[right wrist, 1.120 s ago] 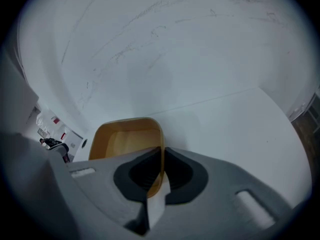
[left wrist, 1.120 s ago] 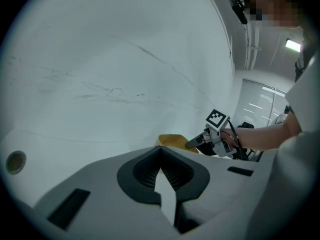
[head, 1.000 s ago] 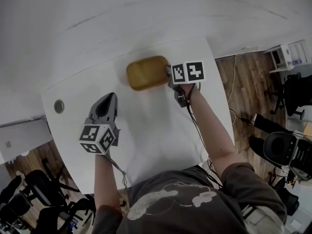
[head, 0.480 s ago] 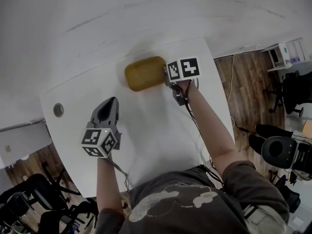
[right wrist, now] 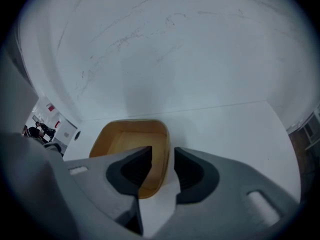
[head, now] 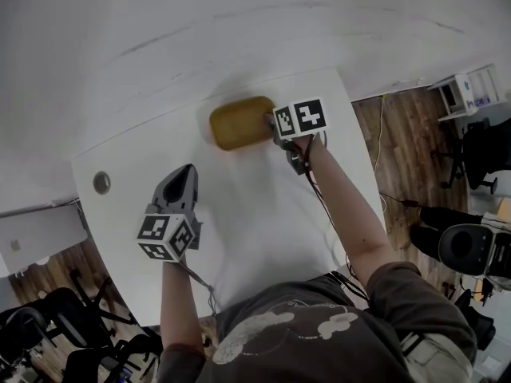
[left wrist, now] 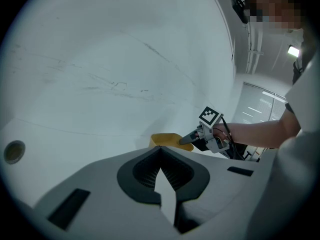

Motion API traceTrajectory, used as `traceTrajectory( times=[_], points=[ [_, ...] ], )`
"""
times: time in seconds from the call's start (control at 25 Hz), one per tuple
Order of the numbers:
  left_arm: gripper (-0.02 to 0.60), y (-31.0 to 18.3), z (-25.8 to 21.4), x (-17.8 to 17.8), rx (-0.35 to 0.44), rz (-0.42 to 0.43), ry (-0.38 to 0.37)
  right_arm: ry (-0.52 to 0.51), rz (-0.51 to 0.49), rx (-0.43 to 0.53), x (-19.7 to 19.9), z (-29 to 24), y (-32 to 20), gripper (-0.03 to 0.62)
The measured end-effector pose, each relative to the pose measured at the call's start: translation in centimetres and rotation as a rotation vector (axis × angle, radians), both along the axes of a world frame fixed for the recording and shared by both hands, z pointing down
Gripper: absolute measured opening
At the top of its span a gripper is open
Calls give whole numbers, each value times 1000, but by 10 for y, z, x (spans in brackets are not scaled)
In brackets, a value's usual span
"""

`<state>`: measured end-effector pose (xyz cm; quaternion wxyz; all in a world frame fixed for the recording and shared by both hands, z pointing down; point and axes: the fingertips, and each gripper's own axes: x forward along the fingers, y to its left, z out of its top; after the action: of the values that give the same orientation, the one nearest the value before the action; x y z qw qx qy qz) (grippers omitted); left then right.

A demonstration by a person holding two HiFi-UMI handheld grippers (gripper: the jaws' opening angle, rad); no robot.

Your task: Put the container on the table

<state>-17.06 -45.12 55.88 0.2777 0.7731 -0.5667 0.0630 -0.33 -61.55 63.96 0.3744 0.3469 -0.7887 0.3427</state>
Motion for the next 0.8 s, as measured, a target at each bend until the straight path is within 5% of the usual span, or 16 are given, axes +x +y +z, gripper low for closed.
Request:
traceTrajectory(
  times=[0.8],
  points=[
    [-3,58,-59,11,89,23,-2,-44,79,83,30,-63,59,144]
  ],
)
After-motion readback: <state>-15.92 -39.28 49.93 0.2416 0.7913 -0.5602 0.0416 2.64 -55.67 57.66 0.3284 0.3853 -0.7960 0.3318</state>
